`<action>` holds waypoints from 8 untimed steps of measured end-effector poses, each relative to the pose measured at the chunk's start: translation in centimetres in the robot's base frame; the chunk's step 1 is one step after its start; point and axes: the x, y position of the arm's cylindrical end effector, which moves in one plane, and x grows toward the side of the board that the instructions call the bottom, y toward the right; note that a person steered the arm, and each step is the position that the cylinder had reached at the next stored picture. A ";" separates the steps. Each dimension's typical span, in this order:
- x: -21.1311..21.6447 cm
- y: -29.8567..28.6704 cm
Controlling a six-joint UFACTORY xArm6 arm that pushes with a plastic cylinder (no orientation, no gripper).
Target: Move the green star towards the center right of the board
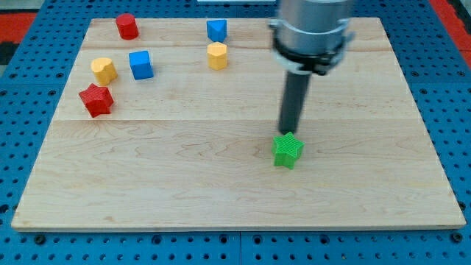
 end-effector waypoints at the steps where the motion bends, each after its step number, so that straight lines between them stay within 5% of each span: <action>1: 2.6 -3.8; 5: 7.6 10.5; 7: 0.1 13.9; 8: 2.6 13.2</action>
